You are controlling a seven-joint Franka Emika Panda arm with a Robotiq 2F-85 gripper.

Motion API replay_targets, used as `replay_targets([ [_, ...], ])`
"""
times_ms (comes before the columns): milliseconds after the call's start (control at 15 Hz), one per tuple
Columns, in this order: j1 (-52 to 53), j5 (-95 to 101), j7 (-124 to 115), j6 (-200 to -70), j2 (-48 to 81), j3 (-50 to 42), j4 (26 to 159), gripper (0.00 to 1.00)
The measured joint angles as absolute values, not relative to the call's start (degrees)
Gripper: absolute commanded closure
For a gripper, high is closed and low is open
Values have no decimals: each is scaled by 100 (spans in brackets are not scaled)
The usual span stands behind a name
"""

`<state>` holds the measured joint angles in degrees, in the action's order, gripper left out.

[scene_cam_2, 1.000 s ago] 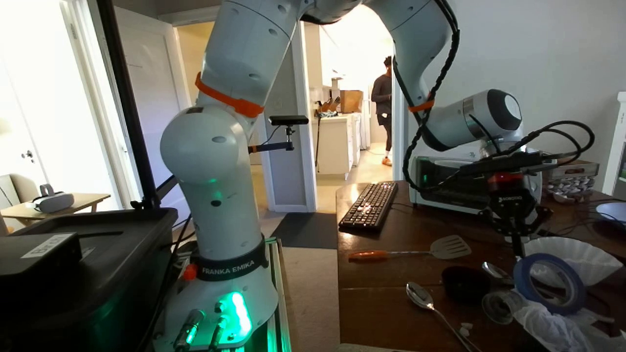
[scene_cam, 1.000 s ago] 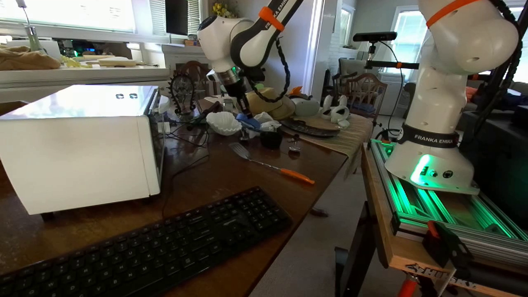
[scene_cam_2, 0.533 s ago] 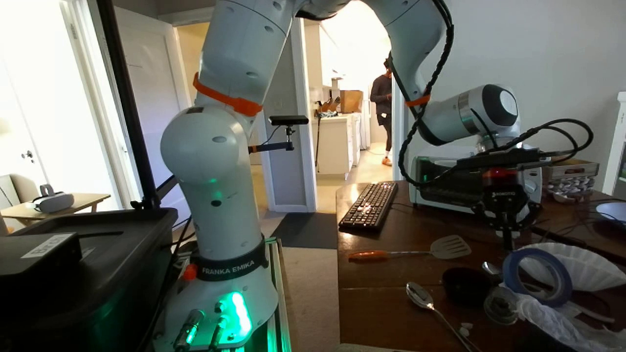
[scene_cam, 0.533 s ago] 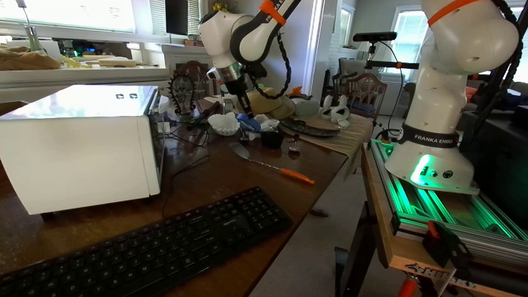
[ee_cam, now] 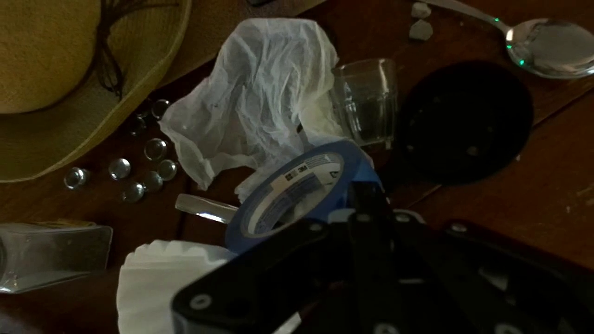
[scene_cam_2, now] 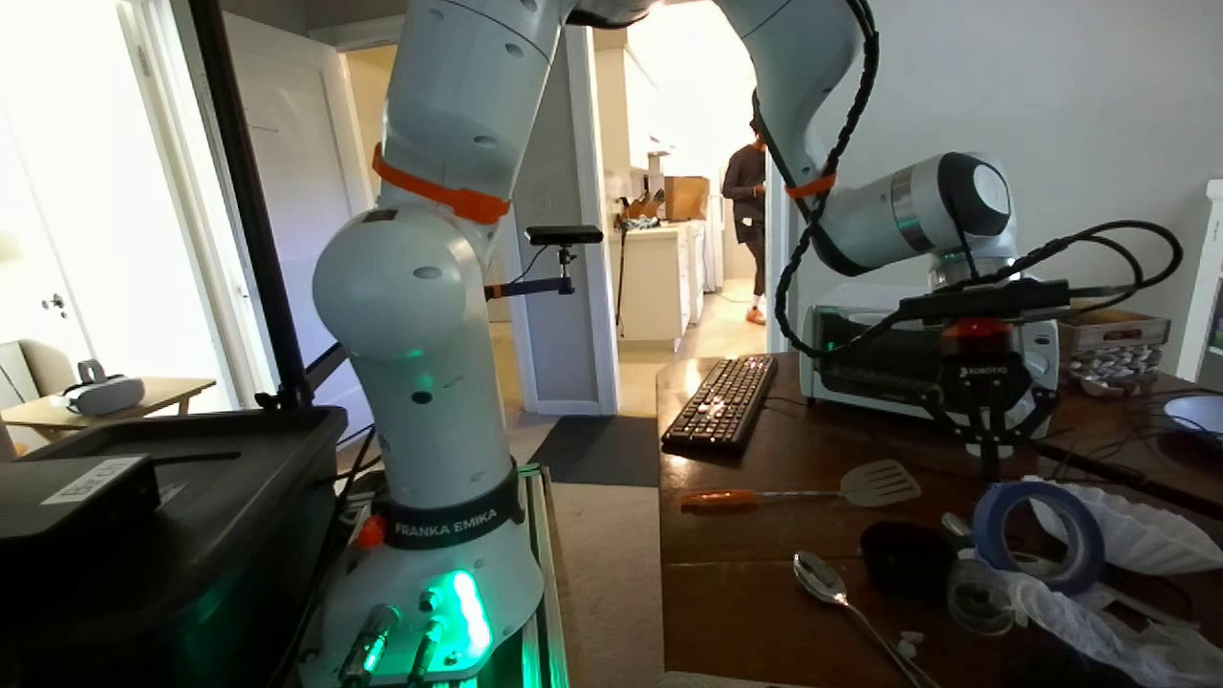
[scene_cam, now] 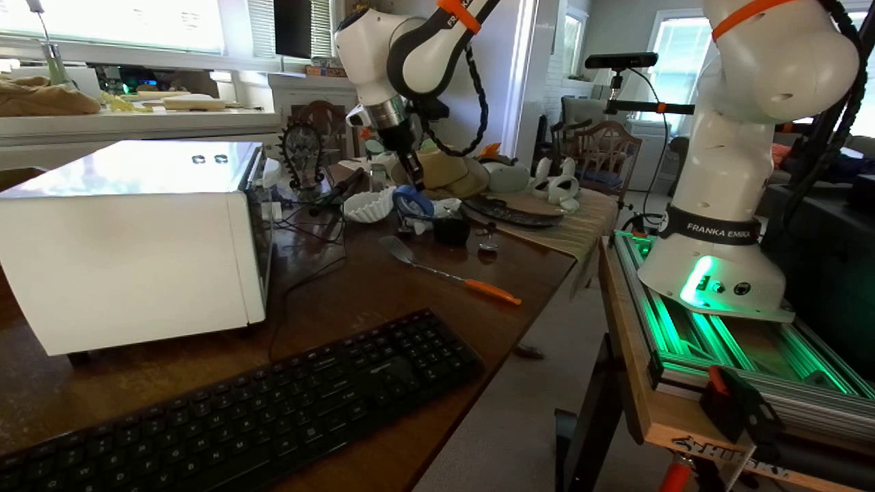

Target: Put the blue masking tape on the table.

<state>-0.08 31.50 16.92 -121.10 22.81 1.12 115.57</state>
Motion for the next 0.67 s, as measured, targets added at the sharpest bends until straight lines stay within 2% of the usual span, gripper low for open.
replay_targets([
  [667,8,3151,2114,-12115,2155,145,11787,100],
])
